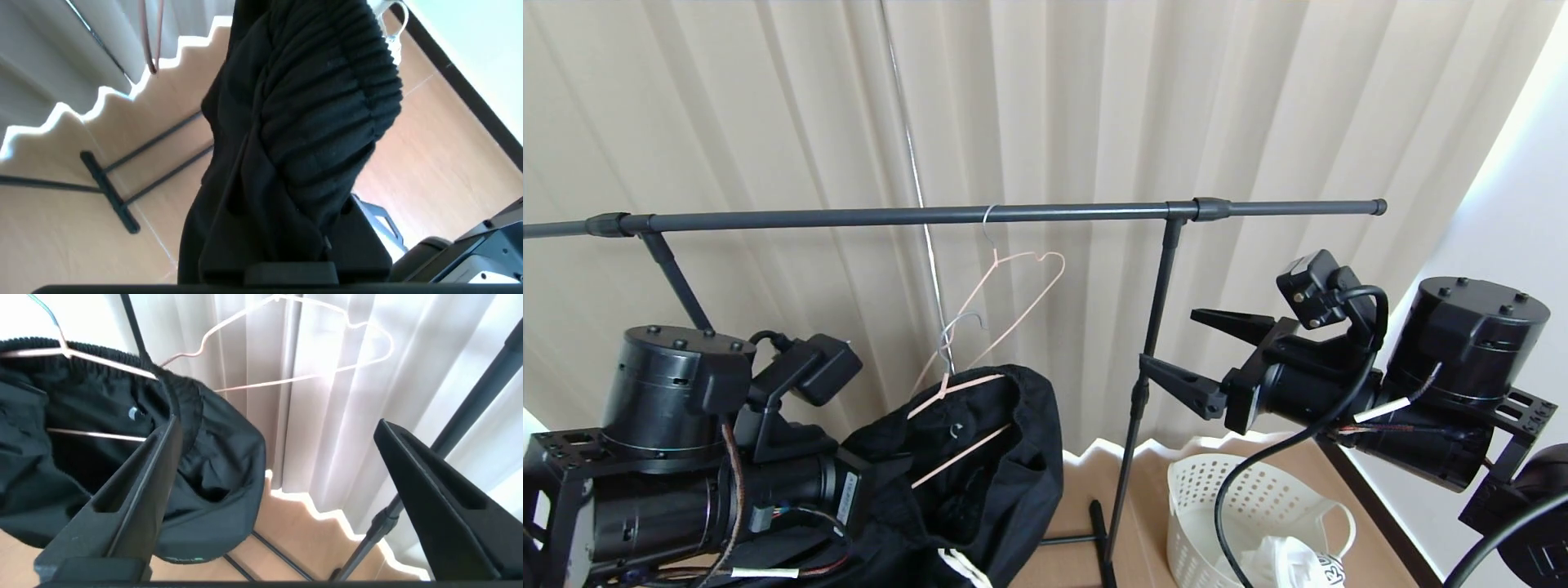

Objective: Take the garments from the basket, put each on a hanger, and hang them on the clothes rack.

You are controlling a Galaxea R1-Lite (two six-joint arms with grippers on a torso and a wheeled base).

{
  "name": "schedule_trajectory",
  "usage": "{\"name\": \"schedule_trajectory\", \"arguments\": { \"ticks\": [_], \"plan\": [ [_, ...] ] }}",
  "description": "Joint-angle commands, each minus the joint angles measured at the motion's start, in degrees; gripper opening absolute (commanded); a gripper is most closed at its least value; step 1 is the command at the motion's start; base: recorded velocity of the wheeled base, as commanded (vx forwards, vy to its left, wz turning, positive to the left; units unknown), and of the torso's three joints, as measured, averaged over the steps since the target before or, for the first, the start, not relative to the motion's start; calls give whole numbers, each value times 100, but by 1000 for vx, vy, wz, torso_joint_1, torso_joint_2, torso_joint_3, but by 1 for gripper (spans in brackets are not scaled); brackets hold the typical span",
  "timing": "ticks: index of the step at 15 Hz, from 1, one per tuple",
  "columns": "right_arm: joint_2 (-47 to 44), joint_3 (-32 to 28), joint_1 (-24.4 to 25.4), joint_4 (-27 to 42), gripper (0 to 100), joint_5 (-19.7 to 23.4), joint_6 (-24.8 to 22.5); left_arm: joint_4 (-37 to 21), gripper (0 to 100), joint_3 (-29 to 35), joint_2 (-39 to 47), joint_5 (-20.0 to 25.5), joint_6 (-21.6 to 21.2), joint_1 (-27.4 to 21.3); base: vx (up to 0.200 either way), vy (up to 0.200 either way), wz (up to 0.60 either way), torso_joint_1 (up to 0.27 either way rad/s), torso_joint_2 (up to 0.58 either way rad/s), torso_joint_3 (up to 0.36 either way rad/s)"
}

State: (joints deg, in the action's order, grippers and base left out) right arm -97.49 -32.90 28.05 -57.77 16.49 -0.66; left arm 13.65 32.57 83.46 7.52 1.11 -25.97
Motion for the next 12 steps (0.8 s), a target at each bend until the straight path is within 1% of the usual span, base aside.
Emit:
{"name": "schedule_trajectory", "arguments": {
  "ticks": [1, 2, 3, 6, 7, 9, 12],
  "plan": [
    [-42, 3, -1, -6, 100, 3, -4, 6, 0, -32, 241, -5, 3, 30, 0, 0, 0, 0, 0, 0],
    [-42, 3, -1, -6, 100, 3, -4, 6, 0, -32, 320, -23, 3, 39, 0, 0, 0, 0, 0, 0],
    [-42, -6, 7, -6, 100, -6, -4, 6, 0, -32, 479, -137, 3, 65, 0, 0, 0, 0, 0, 0],
    [-69, -6, -1, 3, 100, -6, -4, 41, 0, -58, 997, -708, 12, 65, 0, 0, 0, 0, 0, 0],
    [-86, -6, -1, -6, 100, -6, -4, 111, 0, -67, 1059, -761, 12, 74, 0, 0, 0, 0, 0, 0],
    [-95, -6, -1, -6, 100, -6, -4, 568, 0, -251, 1234, -787, 12, 241, 0, 0, 0, 0, 0, 0],
    [-95, -6, -1, -6, 100, -6, -4, 1034, 0, -612, 1270, -770, 12, 566, 0, 0, 0, 0, 0, 0]
  ]
}}
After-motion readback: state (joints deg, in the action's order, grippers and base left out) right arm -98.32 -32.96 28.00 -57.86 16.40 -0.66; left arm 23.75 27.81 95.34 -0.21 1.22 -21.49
